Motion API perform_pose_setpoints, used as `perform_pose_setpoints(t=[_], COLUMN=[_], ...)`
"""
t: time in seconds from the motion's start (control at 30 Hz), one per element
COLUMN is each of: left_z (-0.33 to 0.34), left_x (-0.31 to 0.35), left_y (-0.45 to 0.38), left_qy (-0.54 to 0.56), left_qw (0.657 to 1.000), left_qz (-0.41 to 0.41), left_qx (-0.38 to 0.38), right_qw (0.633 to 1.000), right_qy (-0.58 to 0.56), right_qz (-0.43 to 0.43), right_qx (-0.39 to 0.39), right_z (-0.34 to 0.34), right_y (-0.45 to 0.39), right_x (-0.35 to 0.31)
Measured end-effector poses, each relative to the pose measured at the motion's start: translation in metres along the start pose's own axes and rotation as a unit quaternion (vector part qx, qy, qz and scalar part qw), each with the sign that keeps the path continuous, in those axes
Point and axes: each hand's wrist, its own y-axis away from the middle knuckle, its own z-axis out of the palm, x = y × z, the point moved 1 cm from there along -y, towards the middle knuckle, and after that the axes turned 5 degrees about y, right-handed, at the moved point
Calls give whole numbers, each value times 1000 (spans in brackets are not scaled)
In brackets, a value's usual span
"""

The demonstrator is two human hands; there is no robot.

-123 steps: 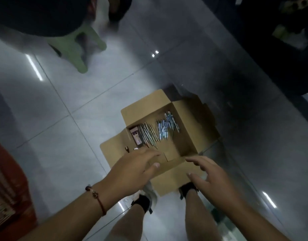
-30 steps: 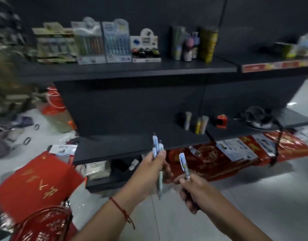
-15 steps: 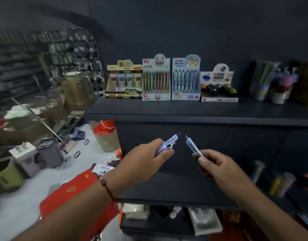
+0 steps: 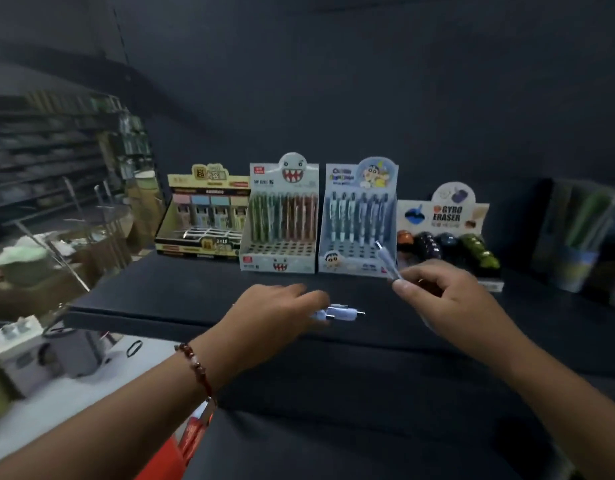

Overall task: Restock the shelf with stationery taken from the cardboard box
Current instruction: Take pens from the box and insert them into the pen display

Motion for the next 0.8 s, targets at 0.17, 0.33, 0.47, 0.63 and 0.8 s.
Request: perform_pose_setpoints(t=[0.17,0.33,0.47,0.63,0.8], left_z=[27,57,76,95,113], left_x=[-23,-42,-56,-76,-88], left_y=[-26,-54,-75,-89,-88], left_qy=[23,12,-8,8,30], left_qw=[999,1000,1000,998,994], left_qz=[-20,-27,28,70,100], left_qx=[43,-1,5,-5,-20], right_qw=[998,993,987,986,985], right_qy=[-51,-38,-42,-23,20], right_qz=[21,17,33,48,52], right_qx=[13,109,150,157,164], right_z=[-1,-2,4,19,42], right_y=[-79,-132,-157,-183,-190], right_x=[24,46,63,80,98])
